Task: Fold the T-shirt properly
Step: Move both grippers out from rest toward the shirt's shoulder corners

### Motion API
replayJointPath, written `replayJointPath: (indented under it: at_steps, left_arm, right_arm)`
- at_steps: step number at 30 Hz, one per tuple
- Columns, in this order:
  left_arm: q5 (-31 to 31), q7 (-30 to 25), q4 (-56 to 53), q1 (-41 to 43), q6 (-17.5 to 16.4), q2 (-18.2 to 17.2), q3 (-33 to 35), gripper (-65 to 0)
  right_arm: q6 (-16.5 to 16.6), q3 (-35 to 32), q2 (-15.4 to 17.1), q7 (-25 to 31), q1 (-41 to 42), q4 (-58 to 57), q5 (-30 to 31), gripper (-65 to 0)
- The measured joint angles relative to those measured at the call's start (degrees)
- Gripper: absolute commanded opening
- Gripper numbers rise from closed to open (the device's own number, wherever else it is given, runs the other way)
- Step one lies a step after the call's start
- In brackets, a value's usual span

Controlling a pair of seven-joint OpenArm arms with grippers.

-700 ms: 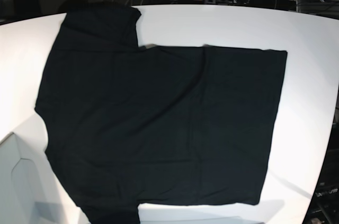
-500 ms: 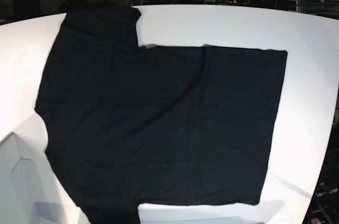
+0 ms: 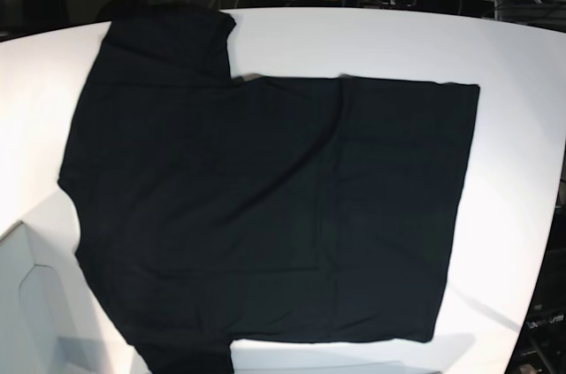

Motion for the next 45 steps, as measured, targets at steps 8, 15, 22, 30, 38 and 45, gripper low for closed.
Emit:
replayJointPath:
  at_steps: [8, 15, 22, 30, 38, 45]
  left_arm:
    - [0.0, 0.0, 0.0, 0.0, 0.0, 0.0, 0.0, -64.9]
    - [0.0, 0.2, 5.8, 5.5, -0.2, -0.7, 0.0, -64.9]
    - [-0.2, 0.8, 27.9, 19.5, 0.3, -6.3, -0.1, -64.9]
    - [-0.2, 0.8, 55.4, 35.7, 0.1, -10.5, -0.2, -64.9]
    - [-0.1, 0.9, 77.5, 46.8, -0.2, -12.2, 0.0, -64.6]
    - [-0.2, 1.6, 89.5, 54.1, -0.1, -13.2, -0.2, -64.5]
  right_arm:
    - [0.0, 0.0, 0.0, -0.1, -1.7, 1.4, 0.0, -65.0]
    - [0.0, 0.0, 0.0, 0.1, -8.0, 9.0, 0.0, -65.0]
    - [0.3, 0.0, 0.0, -0.5, -17.9, 22.1, 0.0, -65.0]
    - [0.7, 0.1, 0.1, -0.5, -31.4, 44.0, 0.2, -65.0]
    - [0.8, 0.4, 1.4, -1.3, -43.5, 67.4, 0.0, -65.0]
    - [0.8, 0.5, 3.6, -1.2, -53.0, 86.5, 0.0, -65.0]
